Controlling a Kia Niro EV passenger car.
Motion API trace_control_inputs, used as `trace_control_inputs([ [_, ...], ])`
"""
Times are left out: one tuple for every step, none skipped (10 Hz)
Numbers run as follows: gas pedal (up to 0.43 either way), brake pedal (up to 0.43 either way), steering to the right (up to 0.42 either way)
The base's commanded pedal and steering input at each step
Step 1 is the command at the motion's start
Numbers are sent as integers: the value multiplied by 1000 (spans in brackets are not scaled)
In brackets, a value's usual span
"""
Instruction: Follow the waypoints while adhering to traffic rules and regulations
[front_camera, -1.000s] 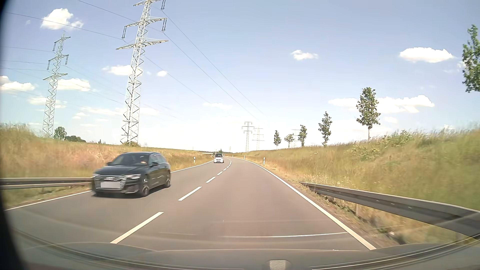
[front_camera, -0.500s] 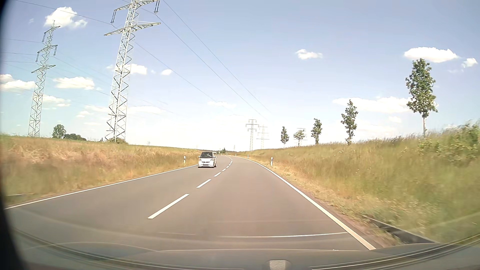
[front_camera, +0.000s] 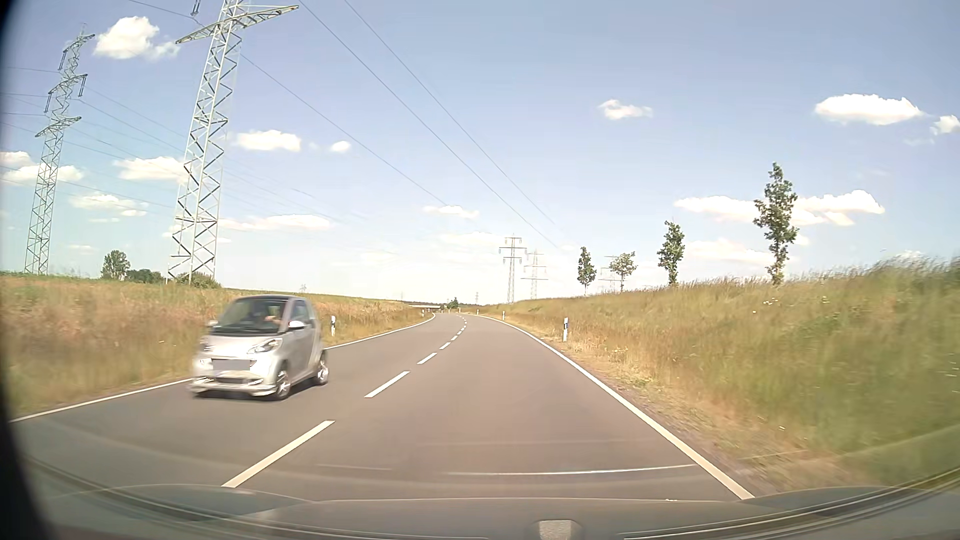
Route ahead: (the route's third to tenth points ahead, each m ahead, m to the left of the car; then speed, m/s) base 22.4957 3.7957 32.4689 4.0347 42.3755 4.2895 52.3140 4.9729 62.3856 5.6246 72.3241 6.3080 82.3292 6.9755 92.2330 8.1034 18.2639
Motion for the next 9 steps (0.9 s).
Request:
trace_control_inputs([
  [150, 30, -6],
  [150, 30, -6],
  [150, 30, -6],
  [150, 37, -6],
  [150, 30, -6],
  [150, 30, -6],
  [150, 37, -6],
  [150, 30, -6],
  [150, 30, -6],
])
